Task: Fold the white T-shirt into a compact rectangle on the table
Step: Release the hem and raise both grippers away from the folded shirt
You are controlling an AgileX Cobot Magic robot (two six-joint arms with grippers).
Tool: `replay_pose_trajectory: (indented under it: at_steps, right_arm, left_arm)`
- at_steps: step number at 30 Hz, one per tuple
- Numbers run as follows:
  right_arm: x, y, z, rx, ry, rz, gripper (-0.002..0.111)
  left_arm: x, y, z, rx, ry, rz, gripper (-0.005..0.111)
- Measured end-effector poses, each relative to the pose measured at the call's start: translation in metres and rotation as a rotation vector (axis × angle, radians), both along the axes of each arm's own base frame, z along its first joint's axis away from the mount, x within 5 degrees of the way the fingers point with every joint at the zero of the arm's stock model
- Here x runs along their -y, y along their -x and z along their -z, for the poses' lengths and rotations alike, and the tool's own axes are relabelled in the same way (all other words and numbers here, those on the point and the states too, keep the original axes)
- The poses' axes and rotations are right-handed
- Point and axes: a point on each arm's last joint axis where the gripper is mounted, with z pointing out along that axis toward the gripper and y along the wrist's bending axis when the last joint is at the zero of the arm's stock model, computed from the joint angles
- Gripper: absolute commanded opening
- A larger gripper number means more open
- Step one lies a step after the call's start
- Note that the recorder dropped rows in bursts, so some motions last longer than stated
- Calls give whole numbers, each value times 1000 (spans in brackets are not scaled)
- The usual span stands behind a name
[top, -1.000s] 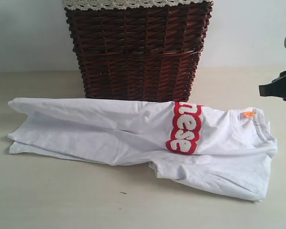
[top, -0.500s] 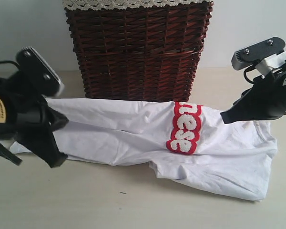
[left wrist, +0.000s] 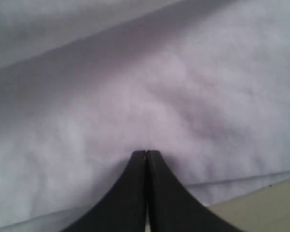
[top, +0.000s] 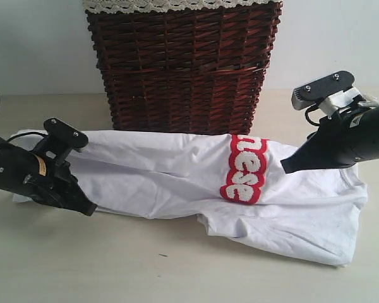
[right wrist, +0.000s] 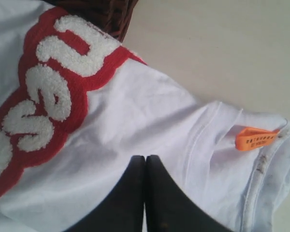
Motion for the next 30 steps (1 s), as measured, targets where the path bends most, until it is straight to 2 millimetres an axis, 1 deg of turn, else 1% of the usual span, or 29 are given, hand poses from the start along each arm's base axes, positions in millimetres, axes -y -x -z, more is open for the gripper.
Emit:
replay_pose_trajectory:
  at_steps: [2, 5, 7, 9, 10, 12, 15, 17, 21, 24, 27, 30]
  right_arm:
    - [0, 0, 1, -2, 0, 0, 0]
    - [0, 1, 1, -11, 1, -1, 0]
    - [0, 2, 2, -26, 2, -4, 0]
    - [0, 3, 3, -41, -4, 2, 0]
    - [-1, 4, -1, -39, -24, 17, 0]
    - [-1, 5, -6, -33, -47, 33, 0]
    - [-1, 8, -16, -16, -79, 52, 0]
    - [-1, 10, -21, -11, -96, 59, 0]
    - [-1, 15, -28, -19, -119, 65, 0]
    - [-2, 18, -27, -50, -127, 65, 0]
    - [-4, 20, -26, -87, -140, 59, 0]
    - [-6, 22, -26, -107, -158, 31, 0]
  left_arm:
    - [1, -3, 2, -2, 2, -6, 0]
    - [-1, -1, 2, -52, -29, -24, 0]
    - [1, 7, 1, -135, -90, -21, 0]
    - [7, 20, -1, -230, -176, 9, 0]
    - [12, 30, -2, -286, -246, 55, 0]
    - [16, 42, -3, -345, -321, 100, 0]
    - [17, 58, -4, -406, -389, 137, 0]
    - [15, 69, -4, -441, -413, 154, 0]
    - [9, 90, -8, -554, -411, 191, 0]
    - [5, 105, -14, -626, -377, 160, 0]
    - [6, 111, -22, -601, -313, 135, 0]
    - [11, 107, -41, -456, -209, 115, 0]
